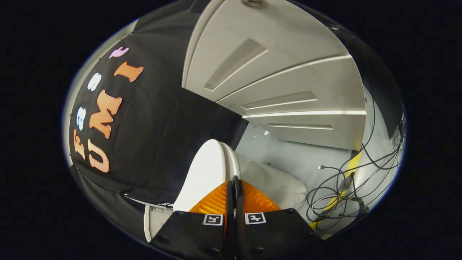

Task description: Open the toilet lid.

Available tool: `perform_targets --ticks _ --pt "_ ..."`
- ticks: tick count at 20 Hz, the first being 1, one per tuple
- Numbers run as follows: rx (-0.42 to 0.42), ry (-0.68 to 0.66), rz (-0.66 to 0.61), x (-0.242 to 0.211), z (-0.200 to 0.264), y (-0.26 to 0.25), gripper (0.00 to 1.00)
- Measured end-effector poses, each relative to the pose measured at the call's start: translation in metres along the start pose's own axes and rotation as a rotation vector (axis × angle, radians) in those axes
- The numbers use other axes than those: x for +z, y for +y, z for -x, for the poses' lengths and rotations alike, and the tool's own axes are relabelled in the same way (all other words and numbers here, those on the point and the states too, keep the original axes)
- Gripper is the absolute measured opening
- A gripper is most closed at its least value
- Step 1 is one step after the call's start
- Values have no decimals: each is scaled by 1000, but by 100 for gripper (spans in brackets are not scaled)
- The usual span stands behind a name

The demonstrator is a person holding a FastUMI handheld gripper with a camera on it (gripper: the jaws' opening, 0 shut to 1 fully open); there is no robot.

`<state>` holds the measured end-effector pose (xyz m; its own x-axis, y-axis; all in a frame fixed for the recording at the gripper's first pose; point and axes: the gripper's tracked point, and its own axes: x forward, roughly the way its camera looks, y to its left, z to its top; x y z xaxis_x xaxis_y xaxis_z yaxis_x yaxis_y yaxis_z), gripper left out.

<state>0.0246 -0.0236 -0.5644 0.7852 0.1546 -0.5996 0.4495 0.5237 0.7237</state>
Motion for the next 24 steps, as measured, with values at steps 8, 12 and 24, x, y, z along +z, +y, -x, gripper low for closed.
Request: perform_targets --ticks 8,12,24 --pt "27 -105 203 37 27 84 8" --pt "68 -148 297 39 52 142 8" --pt "138 -240 623 -20 129 316 8"
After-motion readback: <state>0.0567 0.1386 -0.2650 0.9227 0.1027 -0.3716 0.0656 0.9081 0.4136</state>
